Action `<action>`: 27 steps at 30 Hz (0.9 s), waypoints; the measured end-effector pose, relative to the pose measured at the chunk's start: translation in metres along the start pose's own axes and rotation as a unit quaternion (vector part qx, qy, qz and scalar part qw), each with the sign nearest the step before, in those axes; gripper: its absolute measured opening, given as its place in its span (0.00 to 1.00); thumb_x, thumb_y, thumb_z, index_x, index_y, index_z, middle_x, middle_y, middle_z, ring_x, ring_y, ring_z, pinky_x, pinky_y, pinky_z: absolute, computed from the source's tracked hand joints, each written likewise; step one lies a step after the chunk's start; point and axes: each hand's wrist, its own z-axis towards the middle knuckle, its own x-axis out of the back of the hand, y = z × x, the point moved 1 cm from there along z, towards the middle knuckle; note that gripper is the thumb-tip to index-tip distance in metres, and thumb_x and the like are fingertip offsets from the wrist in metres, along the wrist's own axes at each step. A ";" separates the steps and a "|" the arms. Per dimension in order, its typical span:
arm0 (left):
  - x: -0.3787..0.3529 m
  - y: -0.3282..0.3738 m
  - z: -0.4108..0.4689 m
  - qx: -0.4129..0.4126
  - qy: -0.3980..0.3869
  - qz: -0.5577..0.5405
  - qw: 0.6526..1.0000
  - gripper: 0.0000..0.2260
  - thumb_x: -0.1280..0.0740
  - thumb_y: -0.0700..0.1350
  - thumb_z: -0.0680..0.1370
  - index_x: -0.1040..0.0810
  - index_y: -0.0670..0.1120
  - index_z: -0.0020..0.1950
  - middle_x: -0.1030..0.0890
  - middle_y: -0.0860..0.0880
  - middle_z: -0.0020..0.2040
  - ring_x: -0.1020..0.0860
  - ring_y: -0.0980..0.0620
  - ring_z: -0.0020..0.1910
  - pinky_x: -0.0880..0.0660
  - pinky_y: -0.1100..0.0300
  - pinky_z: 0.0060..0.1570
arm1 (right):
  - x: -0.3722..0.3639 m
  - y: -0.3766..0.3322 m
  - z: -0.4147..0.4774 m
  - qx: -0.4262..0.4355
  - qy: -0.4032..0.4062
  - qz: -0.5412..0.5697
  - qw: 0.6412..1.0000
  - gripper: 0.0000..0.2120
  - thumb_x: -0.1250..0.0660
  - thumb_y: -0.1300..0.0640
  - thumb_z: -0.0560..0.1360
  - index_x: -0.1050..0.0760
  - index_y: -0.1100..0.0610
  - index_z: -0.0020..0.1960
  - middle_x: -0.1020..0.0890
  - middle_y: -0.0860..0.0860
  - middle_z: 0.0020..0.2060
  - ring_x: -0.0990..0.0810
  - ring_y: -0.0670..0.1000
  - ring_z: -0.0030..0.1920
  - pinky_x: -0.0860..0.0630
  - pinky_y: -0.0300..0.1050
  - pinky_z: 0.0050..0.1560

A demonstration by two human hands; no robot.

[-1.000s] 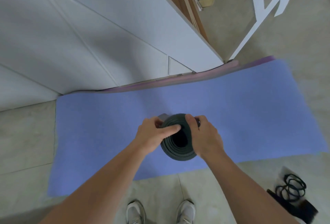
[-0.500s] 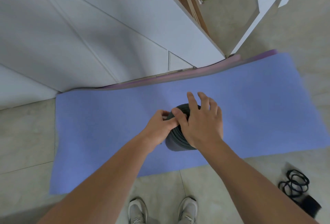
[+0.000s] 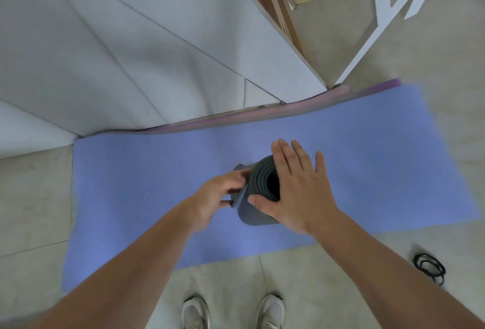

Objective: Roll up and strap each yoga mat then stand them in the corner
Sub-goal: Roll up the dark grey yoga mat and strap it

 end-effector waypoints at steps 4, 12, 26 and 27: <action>-0.004 -0.009 0.008 -0.073 0.035 0.204 0.976 0.29 0.34 0.33 0.73 0.28 0.64 0.64 0.23 0.62 0.58 0.24 0.62 0.60 0.25 0.60 0.56 | 0.002 0.000 0.000 -0.004 0.016 -0.003 1.000 0.49 0.57 0.25 0.70 0.54 0.54 0.81 0.50 0.53 0.80 0.55 0.58 0.80 0.53 0.69 0.74; 0.024 -0.001 0.019 -0.071 0.147 0.413 0.896 0.07 0.41 0.41 0.83 0.23 0.44 0.53 0.21 0.42 0.44 0.22 0.40 0.45 0.30 0.56 0.39 | -0.002 -0.020 0.002 0.065 0.038 -0.022 0.997 0.35 0.51 0.36 0.76 0.44 0.48 0.80 0.42 0.51 0.79 0.47 0.61 0.79 0.45 0.75 0.70; -0.024 -0.003 -0.016 -0.040 0.178 0.071 0.981 0.13 0.39 0.47 0.71 0.27 0.36 0.39 0.27 0.38 0.34 0.29 0.41 0.35 0.22 0.43 0.46 | 0.000 -0.029 0.007 -0.052 0.017 0.018 0.998 0.35 0.67 0.34 0.77 0.52 0.45 0.80 0.49 0.49 0.80 0.52 0.59 0.79 0.49 0.71 0.71; -0.027 0.000 -0.018 -0.021 0.165 -0.003 0.986 0.14 0.38 0.46 0.69 0.29 0.34 0.39 0.29 0.38 0.35 0.31 0.40 0.37 0.24 0.45 0.46 | 0.000 -0.027 0.005 -0.052 0.011 0.016 0.998 0.35 0.67 0.35 0.77 0.53 0.46 0.80 0.49 0.49 0.80 0.52 0.59 0.79 0.49 0.71 0.71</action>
